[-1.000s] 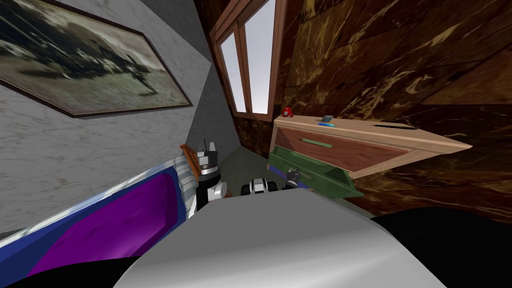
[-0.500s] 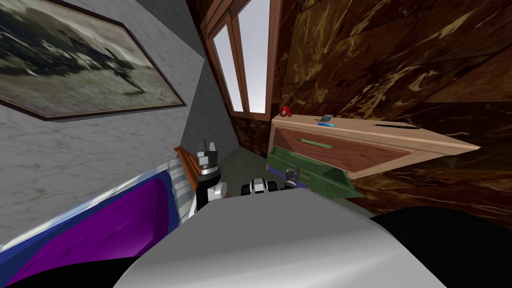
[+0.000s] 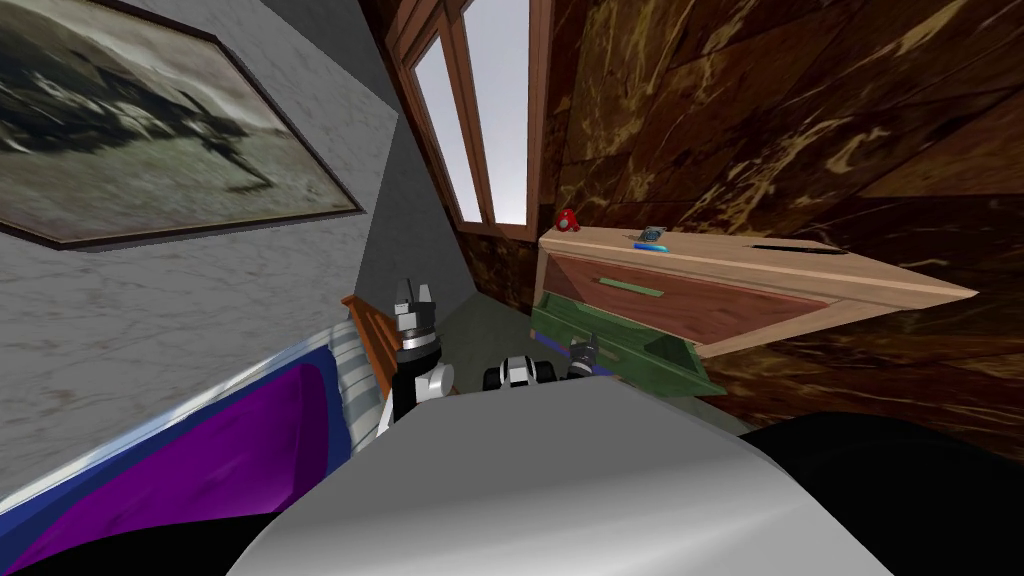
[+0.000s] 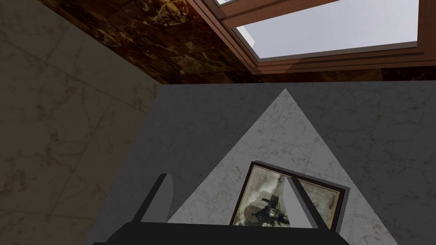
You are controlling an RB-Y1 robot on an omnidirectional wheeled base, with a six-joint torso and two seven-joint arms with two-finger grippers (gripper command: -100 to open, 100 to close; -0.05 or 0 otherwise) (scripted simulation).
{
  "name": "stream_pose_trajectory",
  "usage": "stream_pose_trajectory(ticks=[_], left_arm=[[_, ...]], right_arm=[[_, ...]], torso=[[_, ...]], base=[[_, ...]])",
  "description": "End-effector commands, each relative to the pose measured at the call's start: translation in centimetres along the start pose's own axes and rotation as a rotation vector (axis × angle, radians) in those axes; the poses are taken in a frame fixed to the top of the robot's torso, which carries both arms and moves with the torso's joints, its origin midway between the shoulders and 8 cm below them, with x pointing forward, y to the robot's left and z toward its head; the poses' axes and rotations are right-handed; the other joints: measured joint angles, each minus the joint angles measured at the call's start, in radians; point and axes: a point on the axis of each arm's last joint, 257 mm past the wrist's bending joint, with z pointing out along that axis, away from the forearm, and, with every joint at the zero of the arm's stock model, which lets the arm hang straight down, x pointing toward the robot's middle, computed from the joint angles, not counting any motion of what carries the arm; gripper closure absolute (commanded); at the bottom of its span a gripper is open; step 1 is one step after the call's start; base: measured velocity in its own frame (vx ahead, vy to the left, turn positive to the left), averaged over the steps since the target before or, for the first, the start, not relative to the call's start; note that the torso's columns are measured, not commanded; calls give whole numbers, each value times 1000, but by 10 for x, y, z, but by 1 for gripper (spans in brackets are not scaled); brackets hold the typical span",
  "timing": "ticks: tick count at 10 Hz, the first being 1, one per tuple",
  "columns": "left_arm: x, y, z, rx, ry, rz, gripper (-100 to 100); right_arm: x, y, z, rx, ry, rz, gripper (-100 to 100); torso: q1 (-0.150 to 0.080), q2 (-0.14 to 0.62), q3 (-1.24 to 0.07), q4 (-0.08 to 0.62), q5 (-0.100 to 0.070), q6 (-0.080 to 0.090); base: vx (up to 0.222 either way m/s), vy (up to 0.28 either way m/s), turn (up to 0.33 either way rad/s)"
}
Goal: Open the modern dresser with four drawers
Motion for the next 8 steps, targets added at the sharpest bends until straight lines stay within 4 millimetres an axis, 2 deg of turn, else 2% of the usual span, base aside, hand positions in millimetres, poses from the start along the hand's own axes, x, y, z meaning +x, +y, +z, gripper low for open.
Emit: stream_pose_trajectory(ticks=[1, 2, 3, 8], left_arm=[[0, 0, 0, 0, 0, 0, 0], [0, 0, 0, 0, 0, 0, 0], [0, 0, 0, 0, 0, 0, 0], [0, 0, 0, 0, 0, 0, 0]], right_arm=[[-10, -13, 0, 20, -9, 5, -100], [-3, -3, -5, -11, -1, -7, -100], [-2, -1, -6, -17, 0, -11, 0], [3, 8, -10, -41, 6, -20, 0]], torso=[[1, 3, 0, 2, 3, 1], [2, 5, 1, 4, 4, 1], [2, 3, 2, 1, 1, 1], [-6, -6, -2, -5, -5, 0]], base=[[12, -10, -14], [13, -8, 5], [8, -1, 7], [0, 0, 0]])
